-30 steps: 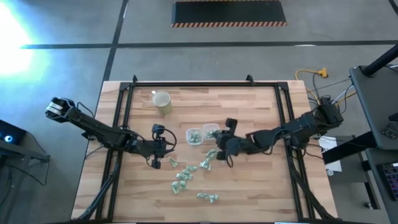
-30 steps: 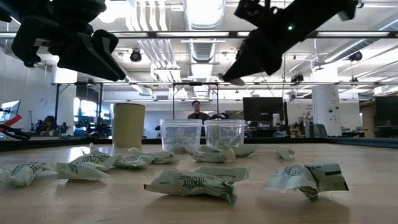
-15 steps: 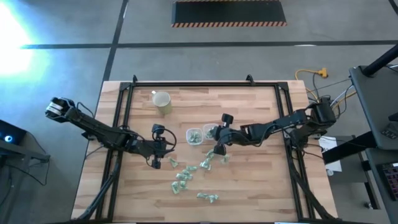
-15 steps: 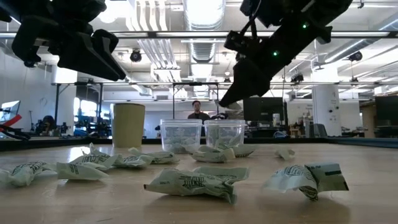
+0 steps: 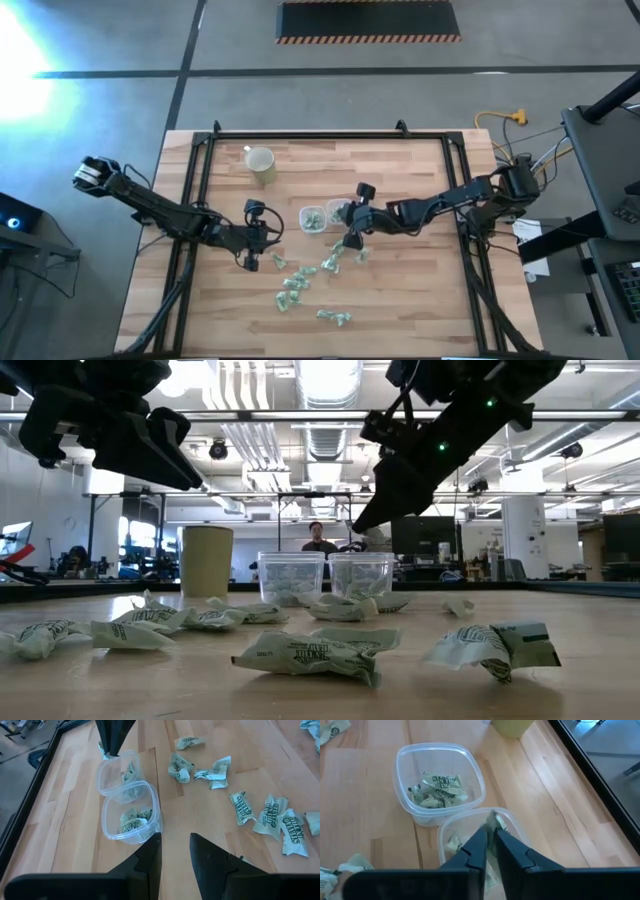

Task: Pick and place items into bin
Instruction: Put the stevia packet into the right transparent bin, then put the stevia packet into the left transparent bin

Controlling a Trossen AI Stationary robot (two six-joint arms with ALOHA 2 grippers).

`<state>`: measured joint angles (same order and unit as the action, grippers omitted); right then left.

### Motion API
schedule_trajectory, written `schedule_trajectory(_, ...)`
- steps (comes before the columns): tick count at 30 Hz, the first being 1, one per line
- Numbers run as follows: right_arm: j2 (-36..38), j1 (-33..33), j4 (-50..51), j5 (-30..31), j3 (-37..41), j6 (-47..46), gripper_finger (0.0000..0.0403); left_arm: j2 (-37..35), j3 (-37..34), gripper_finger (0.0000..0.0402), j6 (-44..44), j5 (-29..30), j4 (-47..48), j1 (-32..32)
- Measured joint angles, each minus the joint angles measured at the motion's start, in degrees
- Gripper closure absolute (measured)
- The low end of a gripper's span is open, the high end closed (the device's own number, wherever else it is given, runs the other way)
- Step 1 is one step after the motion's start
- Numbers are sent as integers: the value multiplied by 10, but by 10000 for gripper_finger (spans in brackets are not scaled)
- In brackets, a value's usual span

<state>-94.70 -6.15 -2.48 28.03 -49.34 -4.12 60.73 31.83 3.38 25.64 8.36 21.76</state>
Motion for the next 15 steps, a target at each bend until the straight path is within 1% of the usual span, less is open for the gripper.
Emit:
schedule_trajectory(7, 0, 0, 0, 4, 1, -1, 312, 0, 0, 317, 0, 0, 0, 0)
schedule_trajectory(10, 1, 0, 0, 5, 1, 2, 296, 0, 0, 317, -1, -6, 8, 0)
schedule_trajectory(12, 4, -1, 1, 4, 1, 13, 289, 0, 0, 317, -13, -44, 23, 0)
schedule_trajectory(15, 12, -8, 2, 4, 1, 26, 285, 0, 0, 317, -26, -117, 49, 0)
